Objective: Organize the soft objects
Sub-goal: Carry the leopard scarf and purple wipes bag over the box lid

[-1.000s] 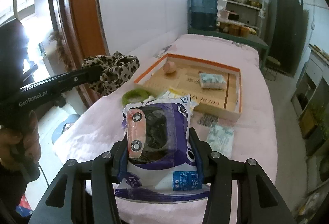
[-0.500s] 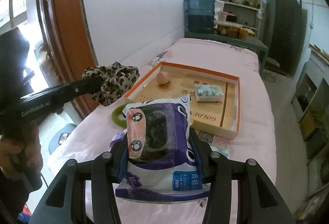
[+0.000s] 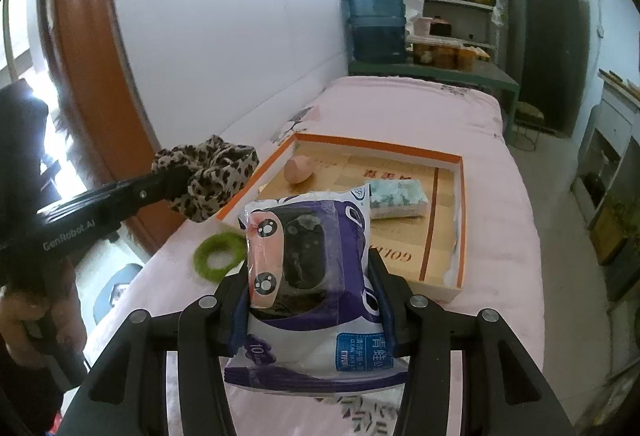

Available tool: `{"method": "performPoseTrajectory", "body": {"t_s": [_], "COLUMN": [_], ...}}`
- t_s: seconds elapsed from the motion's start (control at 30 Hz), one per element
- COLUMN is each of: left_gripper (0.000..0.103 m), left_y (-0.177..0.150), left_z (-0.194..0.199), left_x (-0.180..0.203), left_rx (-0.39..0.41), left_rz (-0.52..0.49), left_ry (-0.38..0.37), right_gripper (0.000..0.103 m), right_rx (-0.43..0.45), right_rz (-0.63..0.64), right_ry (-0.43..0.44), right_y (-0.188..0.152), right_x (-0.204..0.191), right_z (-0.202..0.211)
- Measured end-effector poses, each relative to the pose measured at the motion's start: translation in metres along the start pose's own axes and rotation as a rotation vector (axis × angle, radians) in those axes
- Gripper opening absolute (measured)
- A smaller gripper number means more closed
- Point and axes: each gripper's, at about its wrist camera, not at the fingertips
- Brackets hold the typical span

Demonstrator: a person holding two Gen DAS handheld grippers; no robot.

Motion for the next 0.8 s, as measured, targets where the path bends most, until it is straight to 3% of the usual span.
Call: {"method": "performPoseTrajectory", "body": {"t_s": [0.8], "left_gripper": [0.011], "left_y": [0.018], "left_z": [-0.065], "left_x": [-0.018], "left_rx": [-0.068], "left_rz": [0.019], "left_ry": [0.011], "right_gripper": [0.051], "right_rx": [-0.024], "right_rz": [-0.047], "right_ry": [-0.009], "right_y": [0.037], "right_x": [0.026], "right_z": [-0.049]}}
Point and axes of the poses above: each gripper's, at about its wrist camera, not at the fingertips, and z roughly against the way its jaws point, x to its right, y to its top, and after that the axes turned 12 degrees about -z, right-handed
